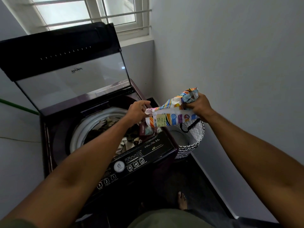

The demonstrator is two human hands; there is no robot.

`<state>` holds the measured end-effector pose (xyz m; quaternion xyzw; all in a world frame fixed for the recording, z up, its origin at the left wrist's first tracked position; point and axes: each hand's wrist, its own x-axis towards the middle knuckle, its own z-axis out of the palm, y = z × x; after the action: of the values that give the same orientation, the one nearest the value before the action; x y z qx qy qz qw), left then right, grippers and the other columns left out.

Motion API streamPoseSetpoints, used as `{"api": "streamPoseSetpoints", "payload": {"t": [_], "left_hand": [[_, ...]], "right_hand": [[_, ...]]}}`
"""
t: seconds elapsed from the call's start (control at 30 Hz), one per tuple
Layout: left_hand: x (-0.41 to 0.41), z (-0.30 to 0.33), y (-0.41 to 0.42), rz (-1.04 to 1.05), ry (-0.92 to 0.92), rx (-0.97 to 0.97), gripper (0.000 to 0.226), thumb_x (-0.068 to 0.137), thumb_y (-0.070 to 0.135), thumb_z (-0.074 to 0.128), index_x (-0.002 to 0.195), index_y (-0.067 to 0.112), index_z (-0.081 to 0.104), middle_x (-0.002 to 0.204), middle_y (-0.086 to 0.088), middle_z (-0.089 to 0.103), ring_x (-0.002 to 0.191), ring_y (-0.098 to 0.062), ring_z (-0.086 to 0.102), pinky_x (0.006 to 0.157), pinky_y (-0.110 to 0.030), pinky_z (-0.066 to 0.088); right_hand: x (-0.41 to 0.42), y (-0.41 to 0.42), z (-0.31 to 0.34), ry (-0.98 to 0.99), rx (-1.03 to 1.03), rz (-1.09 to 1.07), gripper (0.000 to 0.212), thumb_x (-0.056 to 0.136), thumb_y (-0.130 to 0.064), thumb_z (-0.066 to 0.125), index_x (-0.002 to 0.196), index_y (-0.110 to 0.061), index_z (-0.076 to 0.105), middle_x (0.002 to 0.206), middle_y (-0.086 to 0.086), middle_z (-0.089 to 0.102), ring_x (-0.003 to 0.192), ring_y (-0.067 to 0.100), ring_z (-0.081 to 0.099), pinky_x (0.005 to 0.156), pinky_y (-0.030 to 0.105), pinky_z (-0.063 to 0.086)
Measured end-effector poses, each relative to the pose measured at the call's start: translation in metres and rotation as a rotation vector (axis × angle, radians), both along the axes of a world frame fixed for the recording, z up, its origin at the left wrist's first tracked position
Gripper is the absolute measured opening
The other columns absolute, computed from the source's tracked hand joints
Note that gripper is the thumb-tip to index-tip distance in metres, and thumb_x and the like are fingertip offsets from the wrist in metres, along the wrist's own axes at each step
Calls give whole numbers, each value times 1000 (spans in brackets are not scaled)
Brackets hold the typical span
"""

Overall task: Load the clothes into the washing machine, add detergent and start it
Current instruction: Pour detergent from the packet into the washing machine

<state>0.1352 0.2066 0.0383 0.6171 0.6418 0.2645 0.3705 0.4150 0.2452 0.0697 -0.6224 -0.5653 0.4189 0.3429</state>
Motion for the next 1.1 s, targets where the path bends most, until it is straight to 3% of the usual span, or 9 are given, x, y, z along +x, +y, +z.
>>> {"api": "streamPoseSetpoints", "payload": {"t": [0.17, 0.33, 0.5, 0.67, 0.8, 0.9, 0.97, 1.03, 1.1], "left_hand": [[10, 19, 9, 18, -4, 41, 84, 74, 9, 83, 145, 15, 40, 78, -3, 64, 69, -10, 61, 60, -20, 48], [17, 40, 20, 16, -58, 56, 99, 71, 7, 85, 151, 17, 27, 76, -10, 64, 68, -13, 61, 63, -23, 54], [22, 67, 27, -28, -91, 105, 99, 71, 4, 83, 152, 16, 27, 81, -16, 69, 65, -12, 66, 68, -24, 58], [29, 94, 28, -81, -69, 133, 97, 72, 3, 83, 151, 17, 29, 78, -13, 71, 68, -17, 71, 69, -30, 61], [37, 121, 29, -61, -44, 203, 98, 71, 5, 84, 151, 21, 29, 78, -10, 71, 70, -19, 72, 71, -31, 61], [42, 143, 29, -97, 3, 277, 94, 72, 8, 85, 148, 22, 31, 75, -8, 69, 64, -13, 70, 62, -21, 56], [47, 157, 26, -166, 74, 315, 89, 71, 7, 85, 144, 21, 36, 70, -4, 65, 58, -8, 64, 56, -16, 49], [53, 167, 23, -239, 163, 339, 83, 70, 7, 85, 138, 20, 40, 70, -1, 61, 58, -9, 60, 54, -14, 45], [60, 173, 21, -284, 229, 369, 79, 68, 7, 86, 133, 20, 42, 71, 0, 60, 59, -9, 57, 52, -12, 42]], "right_hand": [[10, -9, -6, 136, -61, -78, 44, 66, -11, 90, 105, -12, 70, 103, 6, 73, 92, 23, 70, 75, 36, 59], [13, -19, -13, 286, -107, -182, 39, 70, -5, 86, 105, -9, 69, 94, 5, 72, 79, 17, 70, 61, 29, 58], [10, -28, -24, 436, -182, -257, 37, 71, -8, 86, 104, -11, 70, 97, 8, 73, 81, 22, 71, 62, 37, 58], [-2, -40, -33, 595, -246, -293, 21, 77, -8, 82, 92, -14, 69, 88, 10, 74, 61, 19, 72, 48, 33, 56], [-18, -47, -40, 740, -347, -303, 24, 79, -12, 80, 100, -11, 69, 98, 15, 74, 83, 34, 71, 57, 48, 60], [-31, -51, -41, 812, -390, -244, 27, 80, -14, 79, 105, -13, 67, 108, 18, 73, 95, 38, 71, 72, 59, 59], [-36, -50, -44, 749, -371, -236, 45, 78, -22, 83, 116, -13, 60, 111, 17, 72, 96, 37, 71, 79, 59, 58], [-38, -48, -48, 624, -269, -281, 94, 66, -36, 90, 140, -13, 37, 126, 14, 64, 104, 33, 69, 91, 56, 55], [-39, -43, -44, 292, -46, -288, 129, 52, -55, 92, 152, -18, 18, 144, 14, 46, 127, 30, 52, 106, 51, 45]]}}
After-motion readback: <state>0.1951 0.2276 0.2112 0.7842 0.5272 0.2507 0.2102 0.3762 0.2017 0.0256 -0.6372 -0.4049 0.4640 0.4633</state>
